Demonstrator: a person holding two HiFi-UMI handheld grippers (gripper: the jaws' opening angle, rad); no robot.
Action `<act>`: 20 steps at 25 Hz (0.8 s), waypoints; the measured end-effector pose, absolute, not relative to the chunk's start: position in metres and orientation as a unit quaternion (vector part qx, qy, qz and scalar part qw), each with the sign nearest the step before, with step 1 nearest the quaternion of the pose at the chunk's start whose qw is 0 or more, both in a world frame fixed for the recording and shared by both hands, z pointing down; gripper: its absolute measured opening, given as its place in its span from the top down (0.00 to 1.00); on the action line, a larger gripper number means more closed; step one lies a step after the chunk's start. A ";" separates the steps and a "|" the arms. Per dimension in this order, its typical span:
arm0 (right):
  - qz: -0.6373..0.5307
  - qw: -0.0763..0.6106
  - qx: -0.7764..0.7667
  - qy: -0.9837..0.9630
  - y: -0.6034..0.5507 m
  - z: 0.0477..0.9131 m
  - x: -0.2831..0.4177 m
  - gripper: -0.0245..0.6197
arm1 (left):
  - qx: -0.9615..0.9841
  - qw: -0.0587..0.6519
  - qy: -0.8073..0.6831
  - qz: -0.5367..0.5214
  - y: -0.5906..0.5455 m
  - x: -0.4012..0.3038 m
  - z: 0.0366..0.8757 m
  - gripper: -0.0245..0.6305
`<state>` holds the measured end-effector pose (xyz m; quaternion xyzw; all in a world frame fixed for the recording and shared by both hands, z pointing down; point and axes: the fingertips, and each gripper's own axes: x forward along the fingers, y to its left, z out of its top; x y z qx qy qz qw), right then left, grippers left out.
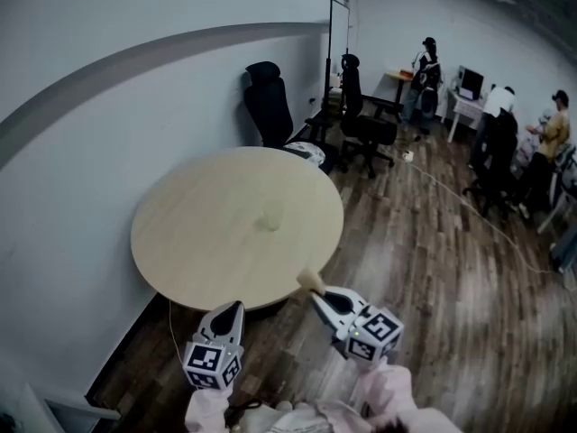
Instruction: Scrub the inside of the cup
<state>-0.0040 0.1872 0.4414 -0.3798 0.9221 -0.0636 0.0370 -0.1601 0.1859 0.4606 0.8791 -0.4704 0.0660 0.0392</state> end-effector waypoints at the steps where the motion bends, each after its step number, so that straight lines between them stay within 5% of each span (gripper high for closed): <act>1: -0.064 0.037 -0.380 0.922 0.188 0.442 -0.003 0.92 | 0.879 0.040 -0.471 0.067 0.187 -0.160 0.461 0.97; 20: -0.081 0.042 -0.371 0.924 0.196 0.453 0.011 0.92 | 0.871 0.054 -0.482 0.075 0.201 -0.155 0.475 0.97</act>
